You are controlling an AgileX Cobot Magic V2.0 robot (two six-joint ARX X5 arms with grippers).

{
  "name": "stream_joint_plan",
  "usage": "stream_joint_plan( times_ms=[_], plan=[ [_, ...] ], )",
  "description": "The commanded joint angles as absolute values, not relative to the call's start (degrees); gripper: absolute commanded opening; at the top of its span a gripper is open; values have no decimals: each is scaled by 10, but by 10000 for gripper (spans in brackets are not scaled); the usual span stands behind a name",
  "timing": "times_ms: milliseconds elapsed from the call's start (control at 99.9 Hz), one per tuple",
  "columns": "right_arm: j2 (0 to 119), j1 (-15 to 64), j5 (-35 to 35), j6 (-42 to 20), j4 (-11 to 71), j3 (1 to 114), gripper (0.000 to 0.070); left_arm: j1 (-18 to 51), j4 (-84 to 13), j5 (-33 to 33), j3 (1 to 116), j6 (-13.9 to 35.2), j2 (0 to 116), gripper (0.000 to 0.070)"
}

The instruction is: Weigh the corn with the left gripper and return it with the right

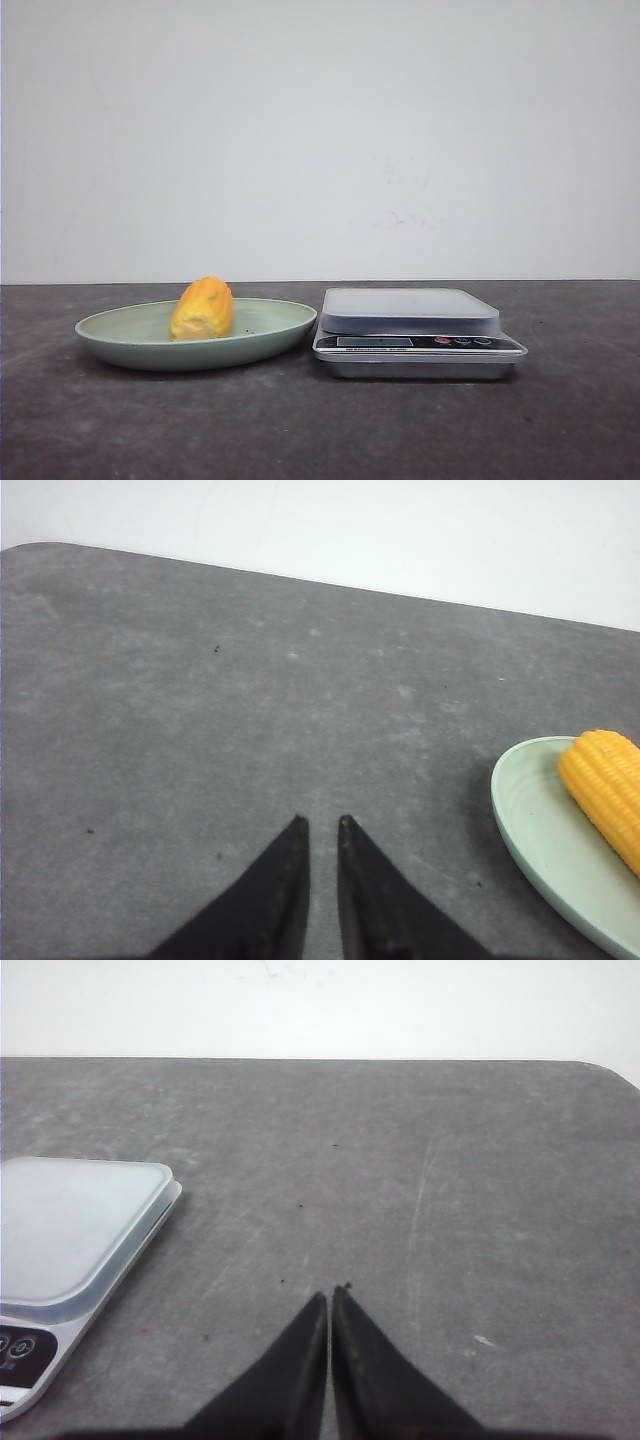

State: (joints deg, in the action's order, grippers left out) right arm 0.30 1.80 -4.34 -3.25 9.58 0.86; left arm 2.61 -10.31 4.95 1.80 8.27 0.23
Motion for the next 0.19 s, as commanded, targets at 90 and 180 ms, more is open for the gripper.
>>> stream_joint_plan(
  times_ms=[90,180],
  plan=[
    [2,17,-43,-30,90,7,0,25,-106,49,8,76,2,10],
    [2,17,-43,-30,90,7,0,25,-106,49,8,76,2,10]
  ],
)
